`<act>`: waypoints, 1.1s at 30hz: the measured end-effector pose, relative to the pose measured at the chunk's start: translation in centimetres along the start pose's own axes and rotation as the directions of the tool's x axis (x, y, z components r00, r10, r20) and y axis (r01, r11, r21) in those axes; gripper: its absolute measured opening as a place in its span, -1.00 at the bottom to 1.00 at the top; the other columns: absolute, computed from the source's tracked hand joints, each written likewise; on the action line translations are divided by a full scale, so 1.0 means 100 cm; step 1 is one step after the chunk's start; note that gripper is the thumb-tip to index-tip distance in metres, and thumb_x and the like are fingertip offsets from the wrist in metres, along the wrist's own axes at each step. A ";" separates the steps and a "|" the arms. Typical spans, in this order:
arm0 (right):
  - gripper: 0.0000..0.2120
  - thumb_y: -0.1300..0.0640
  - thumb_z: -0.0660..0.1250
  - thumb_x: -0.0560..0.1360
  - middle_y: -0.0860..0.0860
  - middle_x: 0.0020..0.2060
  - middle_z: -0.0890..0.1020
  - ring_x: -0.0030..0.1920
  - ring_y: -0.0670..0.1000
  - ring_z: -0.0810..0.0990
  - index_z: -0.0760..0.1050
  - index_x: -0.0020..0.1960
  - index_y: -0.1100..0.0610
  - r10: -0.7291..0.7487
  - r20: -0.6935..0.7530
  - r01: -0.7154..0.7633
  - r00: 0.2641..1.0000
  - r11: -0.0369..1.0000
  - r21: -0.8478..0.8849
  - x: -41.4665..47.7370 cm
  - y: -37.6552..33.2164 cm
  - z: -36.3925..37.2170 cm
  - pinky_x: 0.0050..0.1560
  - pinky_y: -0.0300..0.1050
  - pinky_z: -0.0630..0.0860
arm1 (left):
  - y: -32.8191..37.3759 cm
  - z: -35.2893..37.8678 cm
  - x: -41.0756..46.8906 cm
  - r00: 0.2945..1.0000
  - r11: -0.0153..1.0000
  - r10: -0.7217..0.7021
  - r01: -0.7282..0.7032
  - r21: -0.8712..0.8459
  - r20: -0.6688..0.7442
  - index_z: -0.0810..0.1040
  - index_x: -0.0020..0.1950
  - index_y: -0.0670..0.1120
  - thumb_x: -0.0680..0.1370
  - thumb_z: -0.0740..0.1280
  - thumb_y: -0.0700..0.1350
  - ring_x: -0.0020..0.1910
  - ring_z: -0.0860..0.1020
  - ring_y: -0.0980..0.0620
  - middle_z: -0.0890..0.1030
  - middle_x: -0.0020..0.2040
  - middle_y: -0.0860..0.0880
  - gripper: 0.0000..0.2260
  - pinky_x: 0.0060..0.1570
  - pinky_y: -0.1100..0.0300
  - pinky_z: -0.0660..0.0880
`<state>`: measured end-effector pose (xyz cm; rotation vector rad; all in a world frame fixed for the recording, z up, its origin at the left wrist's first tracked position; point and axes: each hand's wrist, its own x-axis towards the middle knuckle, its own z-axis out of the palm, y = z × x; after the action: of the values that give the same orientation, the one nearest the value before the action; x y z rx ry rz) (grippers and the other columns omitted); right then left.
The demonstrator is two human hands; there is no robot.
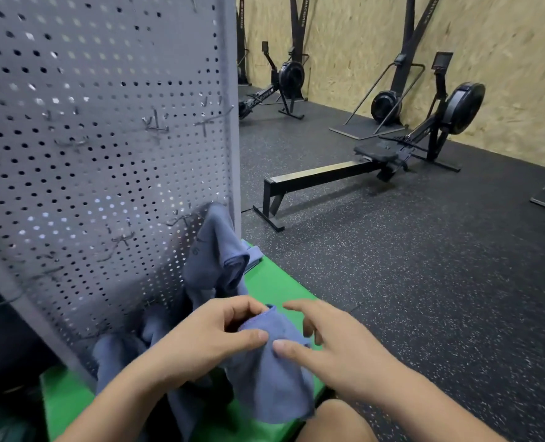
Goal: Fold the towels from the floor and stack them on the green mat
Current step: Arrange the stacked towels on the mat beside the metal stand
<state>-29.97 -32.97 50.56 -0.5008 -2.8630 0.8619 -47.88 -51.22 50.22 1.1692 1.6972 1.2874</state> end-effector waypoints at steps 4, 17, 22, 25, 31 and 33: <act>-0.39 0.00 0.44 0.52 -0.31 0.38 0.51 0.44 -0.24 0.46 0.43 0.55 -0.18 -0.268 0.014 0.248 0.963 0.910 0.331 0.030 -0.037 -0.006 0.47 -0.23 0.36 | 0.021 -0.022 -0.016 0.997 0.997 0.048 -0.051 0.057 0.060 0.66 0.27 0.04 0.60 0.51 -0.16 0.08 0.56 0.13 0.70 0.13 -0.08 -0.74 0.15 0.05 0.48; -0.75 0.14 0.36 0.39 0.00 -0.25 0.54 -0.21 -0.02 0.46 0.64 0.05 0.02 -0.232 0.133 0.133 0.964 0.848 0.512 0.107 -0.097 -0.004 -0.19 0.06 0.40 | 0.036 -0.102 -0.037 0.962 0.990 0.107 -0.080 0.115 -0.253 0.64 0.10 0.05 0.51 0.56 -0.17 -0.05 0.61 0.06 0.74 0.00 -0.12 -0.76 0.04 0.03 0.52; -0.81 0.30 0.36 0.51 -0.21 -0.45 0.52 -0.41 -0.19 0.40 0.62 0.05 0.08 -0.119 -0.154 0.182 0.981 0.840 0.512 0.157 -0.138 -0.023 -0.35 -0.29 0.32 | 0.056 -0.128 -0.010 0.798 0.974 0.168 -0.046 0.220 -0.579 0.66 0.07 0.01 0.58 0.48 -0.32 -0.05 0.68 0.07 0.75 -0.04 -0.04 -0.77 0.04 0.19 0.59; -0.77 0.20 0.41 0.53 -0.15 -0.26 0.62 -0.29 -0.13 0.53 0.54 0.15 -0.02 -0.079 -0.285 0.207 0.955 0.868 0.451 0.189 -0.154 -0.023 -0.25 -0.24 0.40 | 0.061 -0.152 0.017 0.660 0.951 0.161 0.095 0.294 -0.733 0.63 0.02 0.08 0.58 0.43 -0.24 -0.07 0.68 0.05 0.72 -0.12 0.06 -0.80 -0.01 0.12 0.58; -0.72 0.14 0.45 0.47 0.09 0.13 0.56 0.17 0.22 0.54 0.52 0.15 0.07 -0.193 -0.401 0.167 0.896 0.981 -0.100 0.208 -0.163 0.013 0.13 0.06 0.38 | 0.049 -0.159 0.041 0.656 0.611 0.224 0.482 0.628 -0.721 0.51 -0.01 0.07 0.52 0.39 -0.06 -0.01 0.55 -0.13 0.61 0.06 0.00 -0.90 -0.10 0.03 0.50; -0.85 0.12 0.41 0.49 0.13 0.04 0.59 0.12 0.26 0.55 0.56 0.05 0.11 -0.197 -0.384 0.163 0.902 0.979 -0.120 0.200 -0.160 0.021 0.03 0.04 0.32 | 0.045 -0.154 0.041 0.673 0.569 0.239 0.487 0.662 -0.700 0.52 -0.01 0.03 0.50 0.44 -0.04 0.02 0.53 -0.14 0.56 0.08 -0.01 -0.86 -0.11 0.04 0.47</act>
<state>-53.70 -39.77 57.89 -0.3596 -2.5297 0.5357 -62.13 -52.10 58.59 0.9351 3.2038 0.8561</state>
